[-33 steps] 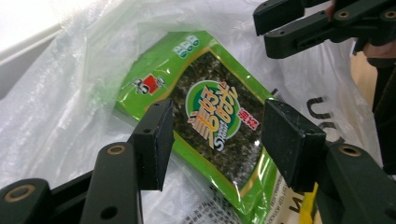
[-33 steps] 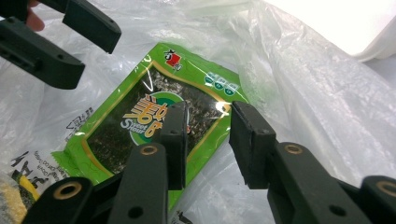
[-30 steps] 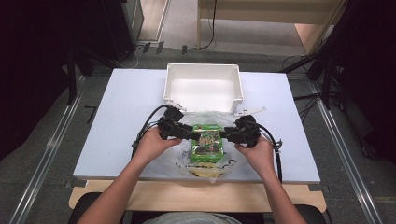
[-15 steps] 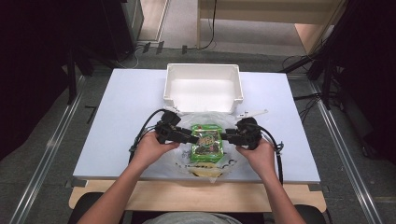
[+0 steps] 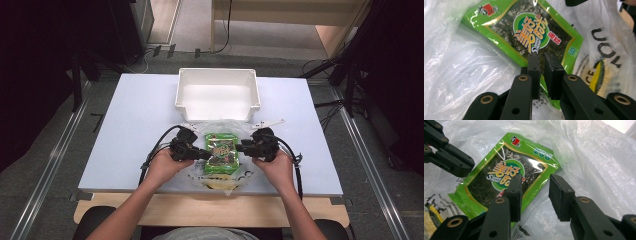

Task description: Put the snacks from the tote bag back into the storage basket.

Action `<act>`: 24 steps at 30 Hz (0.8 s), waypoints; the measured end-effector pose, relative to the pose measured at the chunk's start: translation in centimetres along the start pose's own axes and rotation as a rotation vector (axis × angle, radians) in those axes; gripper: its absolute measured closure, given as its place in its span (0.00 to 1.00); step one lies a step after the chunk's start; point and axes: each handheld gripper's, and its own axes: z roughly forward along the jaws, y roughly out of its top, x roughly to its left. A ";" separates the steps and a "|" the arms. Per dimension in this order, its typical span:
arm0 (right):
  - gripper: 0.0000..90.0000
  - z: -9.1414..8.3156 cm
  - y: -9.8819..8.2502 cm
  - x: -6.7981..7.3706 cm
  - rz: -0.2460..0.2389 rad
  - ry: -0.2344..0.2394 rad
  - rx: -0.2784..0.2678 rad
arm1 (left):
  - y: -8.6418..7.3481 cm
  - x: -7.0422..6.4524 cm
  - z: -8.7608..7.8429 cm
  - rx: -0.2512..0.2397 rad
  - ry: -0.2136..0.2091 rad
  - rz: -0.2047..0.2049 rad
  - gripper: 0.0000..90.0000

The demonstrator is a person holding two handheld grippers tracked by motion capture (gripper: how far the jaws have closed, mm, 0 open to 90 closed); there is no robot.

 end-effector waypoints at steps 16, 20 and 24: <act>0.71 -0.2 0.3 0.3 0.004 -0.006 -0.007 | -0.4 1.3 0.2 -0.004 -0.021 -0.037 0.94; 0.71 -0.3 0.5 0.7 0.000 -0.004 -0.011 | -0.5 1.5 0.2 -0.006 -0.021 -0.050 0.94; 0.69 -0.5 0.8 1.2 -0.009 0.008 -0.019 | -0.5 1.5 0.2 -0.008 -0.022 -0.044 0.95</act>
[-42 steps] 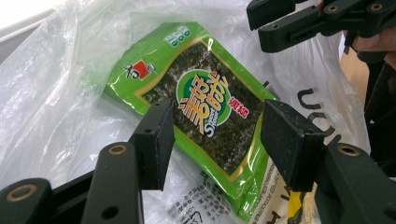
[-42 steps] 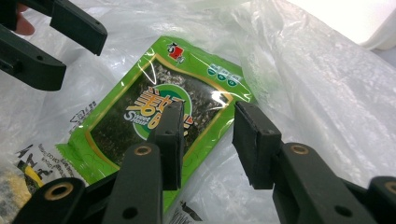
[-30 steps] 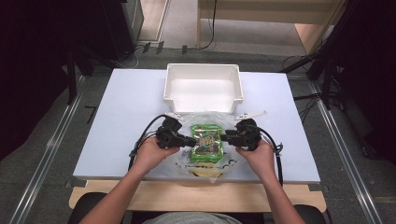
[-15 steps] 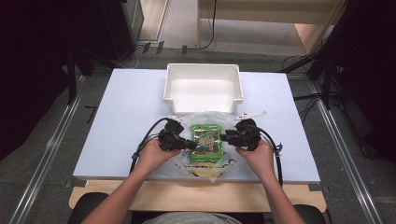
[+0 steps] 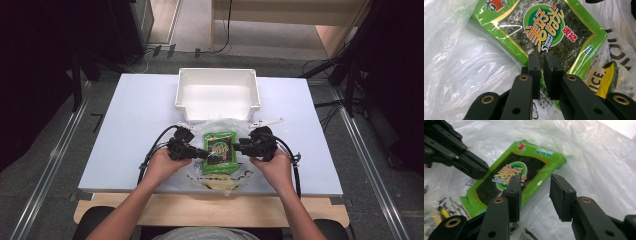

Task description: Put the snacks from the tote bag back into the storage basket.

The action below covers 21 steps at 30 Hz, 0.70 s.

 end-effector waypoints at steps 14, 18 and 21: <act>0.63 0.2 0.6 0.7 0.019 0.025 0.008 | -0.1 0.1 0.5 0.004 0.013 -0.013 0.95; 0.59 0.4 0.8 0.7 0.029 0.036 0.011 | -0.1 0.2 0.7 0.003 0.009 -0.016 0.96; 0.56 0.6 0.9 0.8 0.043 0.046 0.017 | -0.1 0.2 0.8 -0.001 0.008 -0.018 0.96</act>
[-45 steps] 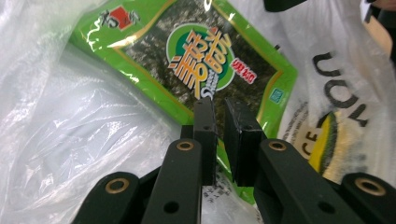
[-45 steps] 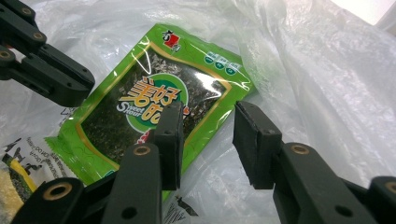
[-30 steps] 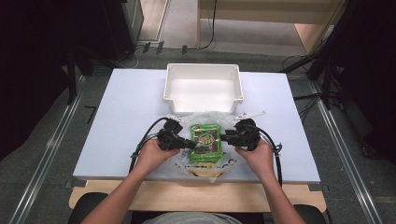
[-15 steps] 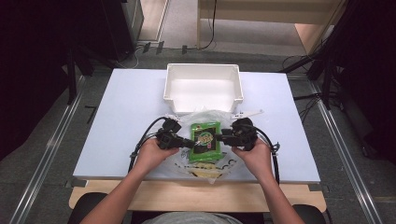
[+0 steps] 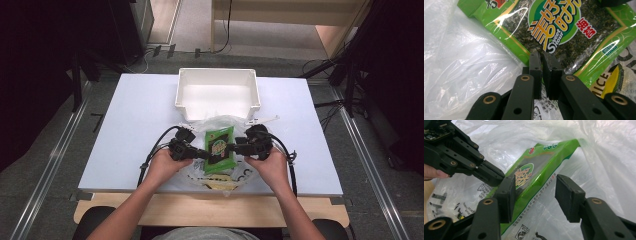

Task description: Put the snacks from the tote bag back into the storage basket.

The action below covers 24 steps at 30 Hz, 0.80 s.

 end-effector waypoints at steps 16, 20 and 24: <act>0.60 1.5 -0.3 -0.6 0.058 0.046 0.071 | 0.2 -0.2 -0.2 -0.016 0.007 0.021 0.95; 0.62 1.3 -0.6 -0.7 0.065 0.045 0.077 | 0.3 0.1 -0.8 -0.039 0.020 0.016 0.93; 0.64 1.1 -0.7 -0.7 0.057 0.051 0.076 | 0.4 0.3 -1.5 -0.063 0.021 0.002 0.92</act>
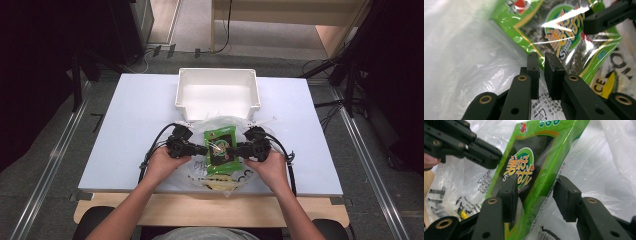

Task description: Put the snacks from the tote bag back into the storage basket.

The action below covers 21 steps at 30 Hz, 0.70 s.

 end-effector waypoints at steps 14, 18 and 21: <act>0.69 -0.2 0.1 -0.3 0.014 0.037 -0.001 | 3.5 0.3 -1.3 -0.058 0.020 0.016 0.93; 0.69 -0.2 0.1 -0.3 0.021 0.038 0.004 | 4.7 0.9 -1.0 -0.053 0.036 0.012 0.94; 0.69 -0.1 0.1 -0.4 0.021 0.041 0.003 | 5.4 1.1 -0.9 -0.052 0.044 0.013 0.94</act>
